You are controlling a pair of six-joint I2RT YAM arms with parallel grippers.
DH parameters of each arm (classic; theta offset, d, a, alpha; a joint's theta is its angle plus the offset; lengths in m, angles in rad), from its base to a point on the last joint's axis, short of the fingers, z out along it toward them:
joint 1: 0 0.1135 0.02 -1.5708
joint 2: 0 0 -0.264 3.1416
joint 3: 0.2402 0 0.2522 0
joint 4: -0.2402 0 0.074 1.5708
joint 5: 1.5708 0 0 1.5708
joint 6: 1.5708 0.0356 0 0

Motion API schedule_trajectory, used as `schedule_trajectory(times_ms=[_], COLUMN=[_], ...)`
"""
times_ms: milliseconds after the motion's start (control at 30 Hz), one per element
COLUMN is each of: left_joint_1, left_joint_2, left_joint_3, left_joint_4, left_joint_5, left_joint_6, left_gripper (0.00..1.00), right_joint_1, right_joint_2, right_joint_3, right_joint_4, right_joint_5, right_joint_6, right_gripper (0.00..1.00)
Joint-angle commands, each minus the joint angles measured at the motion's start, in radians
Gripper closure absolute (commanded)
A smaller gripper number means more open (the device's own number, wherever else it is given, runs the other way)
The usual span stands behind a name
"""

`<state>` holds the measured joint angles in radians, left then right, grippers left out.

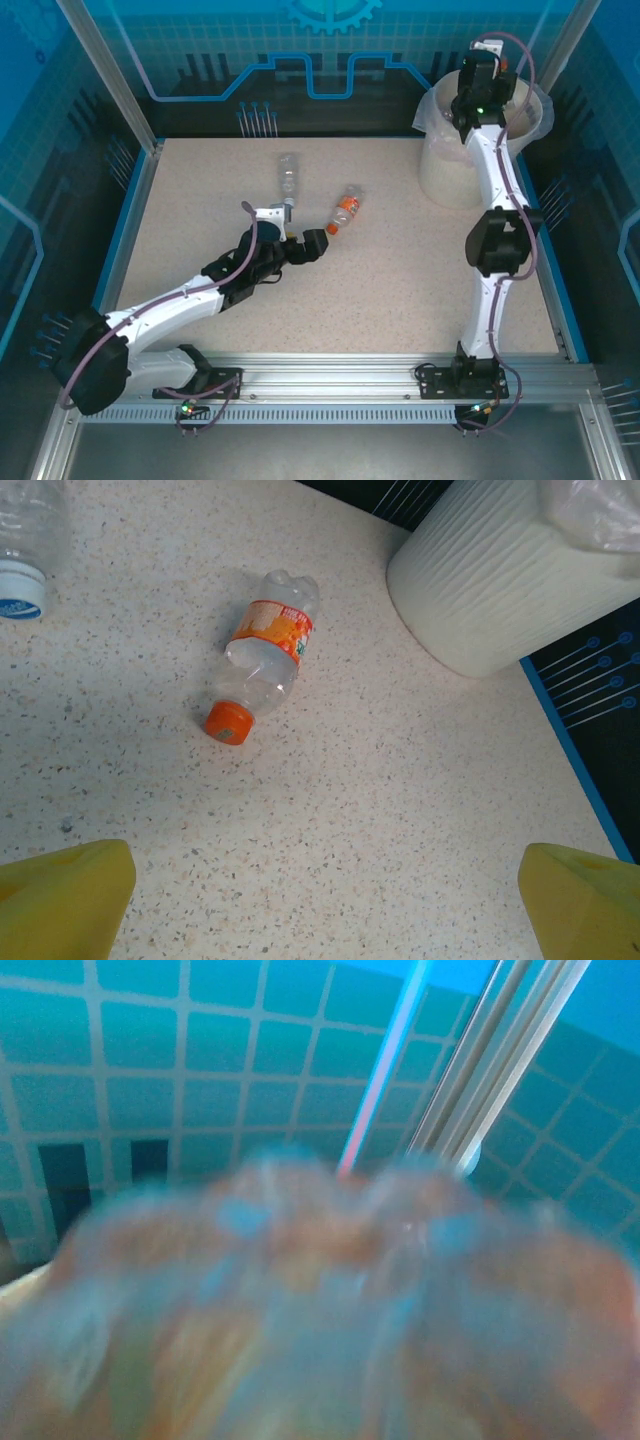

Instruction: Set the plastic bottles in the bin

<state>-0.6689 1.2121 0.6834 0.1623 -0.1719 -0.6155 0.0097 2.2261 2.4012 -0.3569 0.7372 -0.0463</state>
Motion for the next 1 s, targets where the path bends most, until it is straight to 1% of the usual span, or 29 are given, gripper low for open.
schedule_trajectory(times_ms=[0,67,100,167,233,300,433,567,633,700,733,800,900,933,967], left_joint_1=[-0.003,-0.003,-0.003,-0.003,-0.003,-0.003,-0.003,-0.003,-0.003,-0.002,-0.003,-0.003,-0.003,-0.003,-0.003], left_joint_2=[0.023,0.031,0.035,0.039,0.045,0.051,0.067,0.078,0.079,0.078,0.078,0.077,0.077,0.076,0.078], left_joint_3=[0.023,0.029,0.031,0.031,0.032,0.036,0.041,0.045,0.041,0.037,0.035,0.031,0.030,0.030,0.031], left_joint_4=[0.027,0.025,0.026,0.025,0.023,0.019,0.018,0.012,0.011,0.012,0.011,0.011,0.005,0.003,0.002], left_joint_5=[0.006,0.014,0.014,0.009,0.006,0.005,0.008,0.014,0.012,0.009,0.008,0.008,0.006,0.006,0.005], left_joint_6=[-0.020,-0.021,-0.023,-0.025,-0.027,-0.027,-0.032,-0.038,-0.041,-0.046,-0.047,-0.049,-0.050,-0.049,-0.047], left_gripper=[0.01,0.01,0.01,0.01,0.01,0.01,0.01,0.01,0.01,0.01,0.01,0.01,0.01,0.01,0.01], right_joint_1=[-0.015,-0.023,-0.027,-0.035,-0.044,-0.056,-0.073,-0.105,-0.115,-0.117,-0.120,-0.134,-0.154,-0.157,-0.156], right_joint_2=[0.125,0.157,0.144,0.091,0.005,-0.069,-0.148,-0.193,-0.218,-0.253,-0.273,-0.322,-0.389,-0.399,-0.399], right_joint_3=[0.271,0.376,0.380,0.336,0.249,0.159,0.088,0.073,0.051,-0.005,-0.046,-0.150,-0.315,-0.352,-0.370], right_joint_4=[-0.313,-0.410,-0.432,-0.442,-0.427,-0.401,-0.393,-0.419,-0.427,-0.420,-0.409,-0.365,-0.269,-0.250,-0.246], right_joint_5=[0.014,-0.064,-0.110,-0.204,-0.283,-0.356,-0.438,-0.582,-0.588,-0.505,-0.455,-0.425,-0.433,-0.432,-0.432], right_joint_6=[0.088,0.139,0.166,0.213,0.253,0.287,0.298,0.324,0.338,0.343,0.352,0.372,0.378,0.367,0.360], right_gripper=[0.15,0.12,0.11,0.07,0.05,0.00,0.00,0.00,0.00,0.00,0.01,0.05,0.21,0.28,0.32])
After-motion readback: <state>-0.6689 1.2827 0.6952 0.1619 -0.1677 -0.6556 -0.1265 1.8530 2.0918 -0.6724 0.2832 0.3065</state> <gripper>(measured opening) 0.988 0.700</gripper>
